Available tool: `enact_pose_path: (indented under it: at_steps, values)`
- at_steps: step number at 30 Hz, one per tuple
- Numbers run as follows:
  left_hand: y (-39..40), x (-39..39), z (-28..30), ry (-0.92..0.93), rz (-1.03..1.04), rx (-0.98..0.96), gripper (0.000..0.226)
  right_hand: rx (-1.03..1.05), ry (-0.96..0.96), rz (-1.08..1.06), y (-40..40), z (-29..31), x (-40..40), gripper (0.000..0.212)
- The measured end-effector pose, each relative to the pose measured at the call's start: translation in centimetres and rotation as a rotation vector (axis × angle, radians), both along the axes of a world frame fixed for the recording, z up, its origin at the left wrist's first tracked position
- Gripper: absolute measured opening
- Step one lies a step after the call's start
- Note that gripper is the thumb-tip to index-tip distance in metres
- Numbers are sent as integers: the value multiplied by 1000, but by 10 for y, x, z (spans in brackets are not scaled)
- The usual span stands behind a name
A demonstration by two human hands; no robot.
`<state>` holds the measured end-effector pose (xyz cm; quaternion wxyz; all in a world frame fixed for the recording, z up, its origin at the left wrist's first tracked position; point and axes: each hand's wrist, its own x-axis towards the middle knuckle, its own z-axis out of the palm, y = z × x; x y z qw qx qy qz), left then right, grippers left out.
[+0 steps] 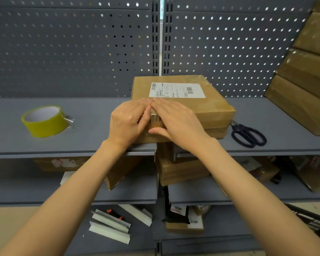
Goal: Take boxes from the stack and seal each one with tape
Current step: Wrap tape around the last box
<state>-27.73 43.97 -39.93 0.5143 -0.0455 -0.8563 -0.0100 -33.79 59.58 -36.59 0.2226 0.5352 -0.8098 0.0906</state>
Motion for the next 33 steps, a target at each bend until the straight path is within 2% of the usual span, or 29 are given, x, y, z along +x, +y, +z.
enact_pose_path:
  at_steps: [2,4,6,8,12,14,16,18,20,22,28,33]
  values:
    - [1,2,1,-43,-4,15,43,22,-19,5,2,3,1,75]
    - [8,6,1,-115,-23,158,45,28,-38,14,4,5,2,76]
    - [18,11,1,-159,-49,419,43,-21,-111,10,6,6,3,73]
    - [29,15,5,-121,-59,729,38,-175,-251,-52,13,8,3,64]
    - [39,8,22,-87,-79,1413,48,-490,-293,-348,37,6,-20,48]
    - [36,1,24,-153,-102,1564,50,-556,-399,-474,51,5,-32,51]
    - [34,-1,23,-212,-138,1575,43,-586,-565,-558,63,3,-39,58]
    - [33,0,23,-233,-175,1562,41,-673,-767,-552,72,2,-43,65]
    - [33,1,25,-252,-206,1570,50,-799,-991,-483,76,0,-47,64]
    - [32,2,27,-264,-213,1580,58,-888,-1123,-410,76,-2,-52,57]
    - [37,6,31,-231,-247,1556,56,-970,-1154,-328,75,-4,-50,44]
    - [47,16,26,-155,-274,1465,54,-984,-1050,-283,84,-1,-41,54]
